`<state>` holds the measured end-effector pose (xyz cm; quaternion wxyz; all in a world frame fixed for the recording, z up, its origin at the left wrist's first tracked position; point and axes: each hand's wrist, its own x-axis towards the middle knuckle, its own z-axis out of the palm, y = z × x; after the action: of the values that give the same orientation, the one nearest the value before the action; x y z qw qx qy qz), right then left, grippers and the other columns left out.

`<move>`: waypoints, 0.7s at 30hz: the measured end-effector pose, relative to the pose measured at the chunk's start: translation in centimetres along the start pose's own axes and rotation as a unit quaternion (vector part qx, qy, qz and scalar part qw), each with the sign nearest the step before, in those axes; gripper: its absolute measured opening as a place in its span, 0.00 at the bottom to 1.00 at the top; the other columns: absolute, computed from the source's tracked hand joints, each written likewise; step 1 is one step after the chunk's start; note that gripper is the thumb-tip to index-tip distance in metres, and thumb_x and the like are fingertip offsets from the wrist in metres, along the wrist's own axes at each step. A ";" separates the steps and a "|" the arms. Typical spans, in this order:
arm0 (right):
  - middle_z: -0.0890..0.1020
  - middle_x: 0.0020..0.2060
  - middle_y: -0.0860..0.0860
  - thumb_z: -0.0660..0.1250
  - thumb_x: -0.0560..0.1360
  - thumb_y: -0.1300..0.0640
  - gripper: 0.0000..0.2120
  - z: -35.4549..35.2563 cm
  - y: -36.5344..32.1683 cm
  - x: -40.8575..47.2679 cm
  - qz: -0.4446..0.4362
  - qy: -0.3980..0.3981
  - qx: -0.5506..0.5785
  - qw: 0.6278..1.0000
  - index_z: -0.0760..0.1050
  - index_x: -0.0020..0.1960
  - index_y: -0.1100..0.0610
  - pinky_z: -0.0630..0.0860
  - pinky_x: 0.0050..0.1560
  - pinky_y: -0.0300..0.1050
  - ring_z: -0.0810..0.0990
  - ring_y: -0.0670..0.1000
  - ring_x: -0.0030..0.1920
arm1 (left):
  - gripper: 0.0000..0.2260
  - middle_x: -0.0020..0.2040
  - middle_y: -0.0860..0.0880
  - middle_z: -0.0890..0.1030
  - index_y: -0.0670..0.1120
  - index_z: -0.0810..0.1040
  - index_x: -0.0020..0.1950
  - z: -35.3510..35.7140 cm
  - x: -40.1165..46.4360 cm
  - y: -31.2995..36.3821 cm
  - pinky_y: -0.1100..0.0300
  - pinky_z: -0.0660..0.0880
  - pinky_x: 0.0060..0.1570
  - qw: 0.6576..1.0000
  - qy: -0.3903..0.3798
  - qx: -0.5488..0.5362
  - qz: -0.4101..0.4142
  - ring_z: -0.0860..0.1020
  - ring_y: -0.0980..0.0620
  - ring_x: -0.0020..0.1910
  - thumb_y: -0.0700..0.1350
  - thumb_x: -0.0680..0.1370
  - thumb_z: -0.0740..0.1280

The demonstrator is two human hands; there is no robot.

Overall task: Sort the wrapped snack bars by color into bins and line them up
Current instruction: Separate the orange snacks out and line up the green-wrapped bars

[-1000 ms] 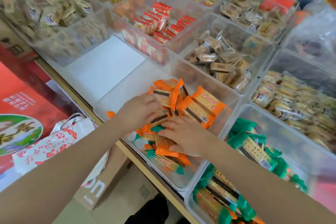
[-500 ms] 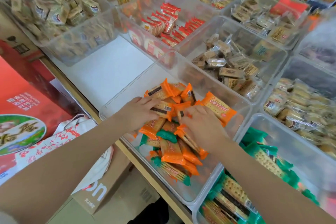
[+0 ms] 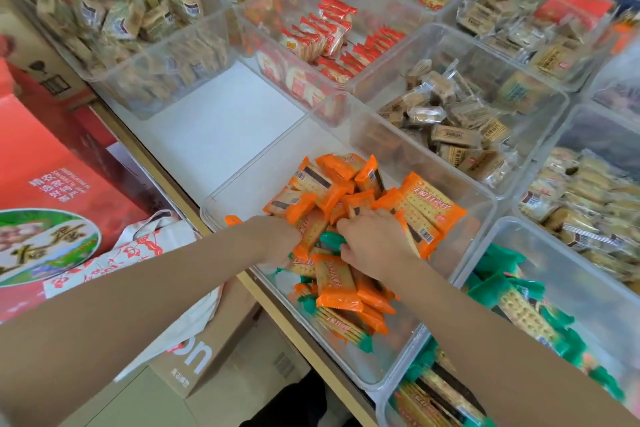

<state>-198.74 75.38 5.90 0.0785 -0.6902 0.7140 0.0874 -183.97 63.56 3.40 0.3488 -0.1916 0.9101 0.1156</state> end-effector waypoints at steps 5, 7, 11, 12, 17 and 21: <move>0.80 0.43 0.53 0.60 0.75 0.56 0.06 -0.5 1.4 -1.5 0.051 0.106 0.094 0.989 0.74 0.47 0.57 0.64 0.46 0.45 0.75 0.55 0.50 | 0.24 0.63 0.45 0.71 0.43 0.67 0.67 -0.6 0.3 0.4 0.53 0.71 0.59 0.999 0.032 -0.025 -0.008 0.72 0.46 0.60 0.51 0.76 0.66; 0.78 0.36 0.53 0.65 0.71 0.58 0.03 -0.6 2.0 -2.0 0.062 0.149 0.172 0.972 0.75 0.40 0.57 0.65 0.44 0.44 0.75 0.54 0.46 | 0.28 0.65 0.45 0.68 0.42 0.64 0.69 -0.5 0.3 1.0 0.54 0.70 0.60 1.000 -0.023 -0.015 -0.014 0.70 0.46 0.61 0.53 0.75 0.67; 0.79 0.36 0.52 0.65 0.68 0.62 0.05 -1.9 3.1 -3.1 0.093 0.191 0.355 0.911 0.70 0.34 0.57 0.74 0.41 0.49 0.76 0.54 0.44 | 0.30 0.55 0.44 0.72 0.38 0.57 0.70 -1.1 0.7 2.9 0.60 0.71 0.38 0.994 -0.076 -0.061 -0.043 0.70 0.50 0.45 0.53 0.77 0.65; 0.80 0.37 0.53 0.65 0.69 0.64 0.07 -2.2 3.3 -3.5 0.114 0.190 0.403 0.888 0.70 0.35 0.57 0.73 0.42 0.49 0.77 0.54 0.43 | 0.29 0.54 0.44 0.74 0.38 0.57 0.70 -1.1 0.9 3.2 0.61 0.69 0.34 0.993 -0.084 -0.064 -0.052 0.68 0.52 0.41 0.52 0.78 0.64; 0.72 0.27 0.46 0.62 0.73 0.67 0.13 -2.5 3.8 -4.9 0.210 0.170 0.603 0.751 0.69 0.35 0.53 0.68 0.37 0.43 0.71 0.44 0.31 | 0.25 0.46 0.48 0.77 0.39 0.65 0.65 0.1 2.1 3.3 0.64 0.66 0.29 0.991 -0.066 -0.041 -0.108 0.65 0.56 0.30 0.52 0.76 0.67; 0.82 0.30 0.49 0.58 0.79 0.66 0.09 -2.8 4.3 -7.0 0.251 0.206 0.729 0.603 0.69 0.41 0.57 0.77 0.36 0.38 0.81 0.46 0.33 | 0.14 0.37 0.48 0.73 0.42 0.75 0.43 -1.8 0.6 3.4 0.62 0.66 0.33 0.983 0.000 -0.145 -0.111 0.70 0.50 0.36 0.53 0.73 0.68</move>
<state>-202.72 81.69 10.34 0.3820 -0.1977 0.6831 -0.5903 -186.90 65.84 4.52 0.3282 -0.3402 0.8565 0.2073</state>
